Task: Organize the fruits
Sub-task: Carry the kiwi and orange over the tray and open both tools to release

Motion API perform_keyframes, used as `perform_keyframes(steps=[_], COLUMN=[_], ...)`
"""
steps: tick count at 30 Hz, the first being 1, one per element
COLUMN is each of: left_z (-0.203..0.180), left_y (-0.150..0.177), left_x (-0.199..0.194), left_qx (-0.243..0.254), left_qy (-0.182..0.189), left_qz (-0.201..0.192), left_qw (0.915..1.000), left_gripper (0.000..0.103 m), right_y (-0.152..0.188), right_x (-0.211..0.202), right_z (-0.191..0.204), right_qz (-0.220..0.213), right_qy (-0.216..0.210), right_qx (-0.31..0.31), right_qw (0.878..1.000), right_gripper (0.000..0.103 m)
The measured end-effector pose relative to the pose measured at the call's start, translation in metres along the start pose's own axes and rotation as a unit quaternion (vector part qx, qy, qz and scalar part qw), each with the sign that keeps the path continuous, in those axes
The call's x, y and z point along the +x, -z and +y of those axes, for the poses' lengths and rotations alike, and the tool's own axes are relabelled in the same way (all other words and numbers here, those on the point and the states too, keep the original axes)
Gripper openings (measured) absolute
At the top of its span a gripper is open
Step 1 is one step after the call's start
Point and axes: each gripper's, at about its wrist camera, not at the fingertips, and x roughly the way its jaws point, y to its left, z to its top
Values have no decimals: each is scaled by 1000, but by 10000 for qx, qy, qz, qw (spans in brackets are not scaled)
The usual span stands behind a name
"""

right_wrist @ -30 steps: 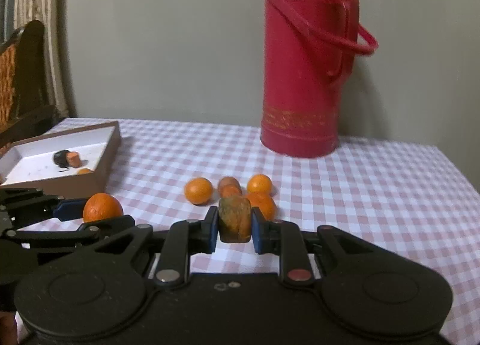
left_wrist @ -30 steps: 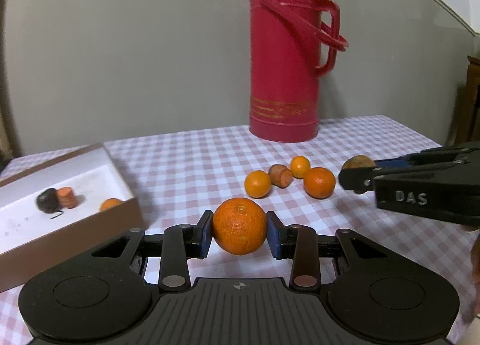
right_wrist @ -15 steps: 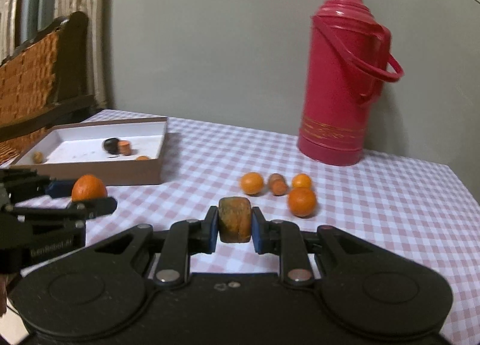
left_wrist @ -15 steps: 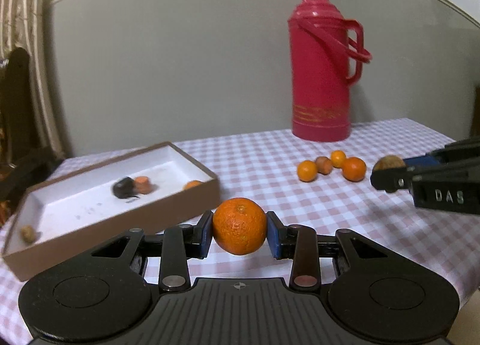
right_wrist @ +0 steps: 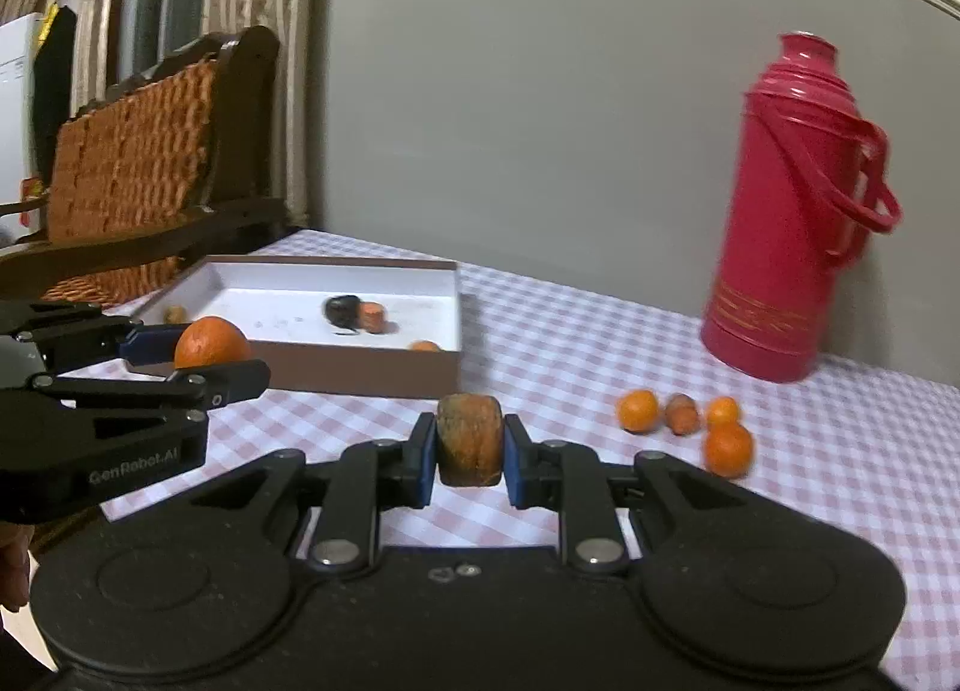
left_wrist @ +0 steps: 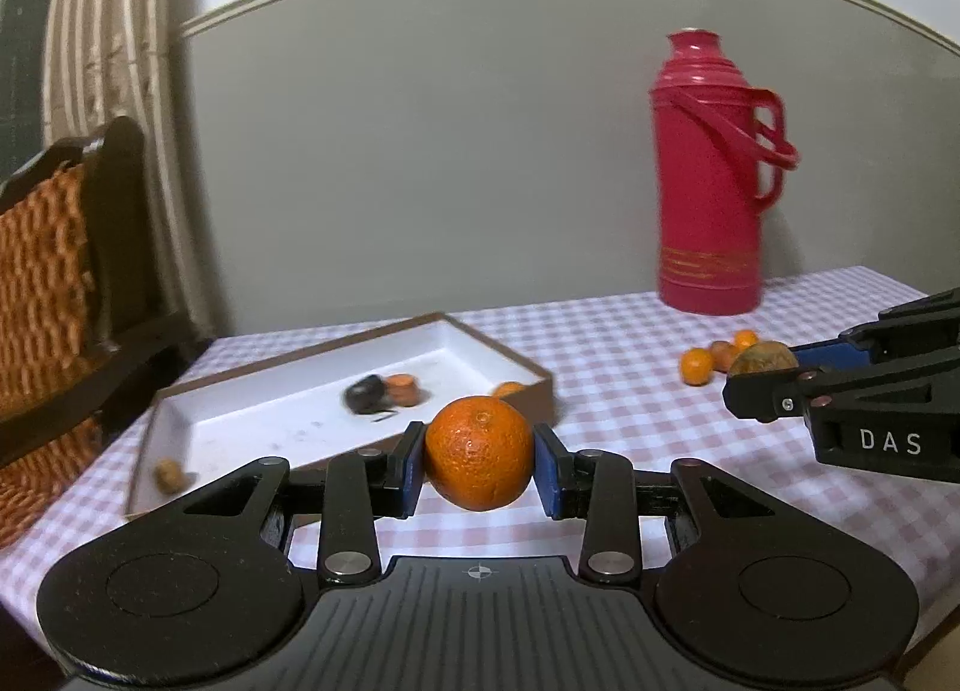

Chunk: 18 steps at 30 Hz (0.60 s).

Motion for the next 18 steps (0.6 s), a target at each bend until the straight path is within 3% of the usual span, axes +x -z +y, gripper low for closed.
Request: perform_keyframes(steps=[18], left_z=[78], left_y=[11], left_x=[-22], left_qx=[-306], left_qy=[-696], left_qz=[-46], left_qw=[9971], left_gripper=[37], right_y=[-21], right_x=[17], right_z=[79], right_qz=[-151], right_qy=[-699], right_qx=[-461], right_qw=[9964], right_gripper=[13])
